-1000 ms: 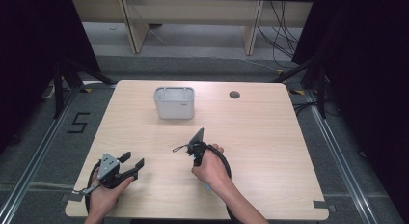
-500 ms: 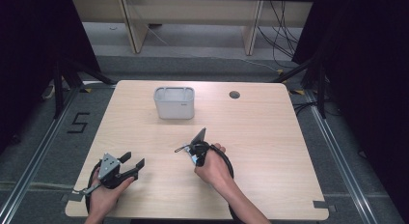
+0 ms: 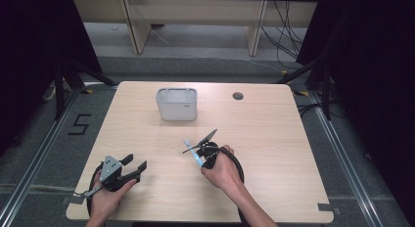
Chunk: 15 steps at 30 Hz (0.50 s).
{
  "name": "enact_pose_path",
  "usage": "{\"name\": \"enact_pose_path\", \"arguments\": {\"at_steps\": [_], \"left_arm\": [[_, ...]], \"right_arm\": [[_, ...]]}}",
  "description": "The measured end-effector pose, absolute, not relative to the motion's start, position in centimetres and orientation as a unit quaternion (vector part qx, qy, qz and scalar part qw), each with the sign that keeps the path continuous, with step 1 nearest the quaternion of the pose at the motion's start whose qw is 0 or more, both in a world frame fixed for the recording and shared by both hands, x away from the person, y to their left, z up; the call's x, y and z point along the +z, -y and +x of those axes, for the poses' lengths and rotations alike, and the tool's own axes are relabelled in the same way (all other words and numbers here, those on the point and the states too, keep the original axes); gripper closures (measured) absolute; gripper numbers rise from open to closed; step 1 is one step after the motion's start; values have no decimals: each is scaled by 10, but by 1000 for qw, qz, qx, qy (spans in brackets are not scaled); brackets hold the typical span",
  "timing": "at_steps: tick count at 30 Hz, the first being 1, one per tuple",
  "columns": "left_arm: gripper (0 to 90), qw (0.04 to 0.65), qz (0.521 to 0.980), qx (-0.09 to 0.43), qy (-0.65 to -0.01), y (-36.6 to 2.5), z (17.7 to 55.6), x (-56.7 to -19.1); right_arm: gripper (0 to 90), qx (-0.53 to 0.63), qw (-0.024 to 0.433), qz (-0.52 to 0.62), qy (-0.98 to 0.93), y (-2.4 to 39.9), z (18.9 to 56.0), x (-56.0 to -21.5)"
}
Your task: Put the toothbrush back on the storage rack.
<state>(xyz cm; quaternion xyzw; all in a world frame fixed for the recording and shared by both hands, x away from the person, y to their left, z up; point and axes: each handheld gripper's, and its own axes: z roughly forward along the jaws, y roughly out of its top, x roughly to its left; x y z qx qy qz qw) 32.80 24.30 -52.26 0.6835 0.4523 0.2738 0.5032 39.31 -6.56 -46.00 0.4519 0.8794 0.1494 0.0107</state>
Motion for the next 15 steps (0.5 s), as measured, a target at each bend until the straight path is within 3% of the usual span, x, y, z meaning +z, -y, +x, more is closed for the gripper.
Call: {"name": "enact_pose_path", "arguments": {"at_steps": [15], "left_arm": [[374, 512, 677, 269, -455, -244, 329, -523]], "right_arm": [[792, 288, 46, 413, -863, 86, 379, -460]]}}
